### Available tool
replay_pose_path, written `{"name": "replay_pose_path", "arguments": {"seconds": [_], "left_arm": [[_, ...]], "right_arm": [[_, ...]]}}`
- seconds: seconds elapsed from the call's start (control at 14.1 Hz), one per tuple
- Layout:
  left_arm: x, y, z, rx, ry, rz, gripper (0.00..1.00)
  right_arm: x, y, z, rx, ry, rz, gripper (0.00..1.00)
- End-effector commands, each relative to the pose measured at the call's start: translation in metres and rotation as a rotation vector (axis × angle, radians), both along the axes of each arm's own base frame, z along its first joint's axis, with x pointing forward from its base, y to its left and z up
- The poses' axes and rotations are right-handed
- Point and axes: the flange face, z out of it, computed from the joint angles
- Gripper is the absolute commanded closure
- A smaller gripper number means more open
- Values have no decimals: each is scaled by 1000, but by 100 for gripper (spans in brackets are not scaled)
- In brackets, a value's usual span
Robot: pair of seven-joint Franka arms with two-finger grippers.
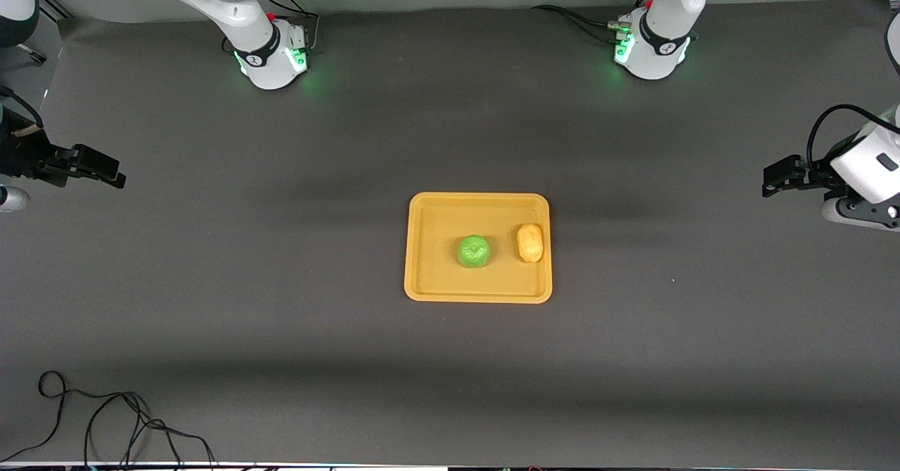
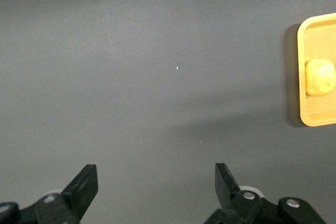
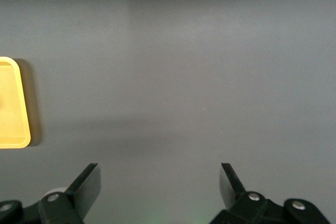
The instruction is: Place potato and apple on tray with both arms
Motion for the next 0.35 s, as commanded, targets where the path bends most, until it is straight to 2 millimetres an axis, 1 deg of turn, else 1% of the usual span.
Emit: {"name": "replay_pose_path", "arguments": {"seconds": [0.0, 0.28], "left_arm": [[-1, -2, -1, 15, -7, 8, 1], [-1, -2, -2, 15, -7, 9, 1]], "right_arm": [[-6, 0, 6, 20, -18, 17, 0], [-5, 0, 5, 22, -17, 16, 0]]}}
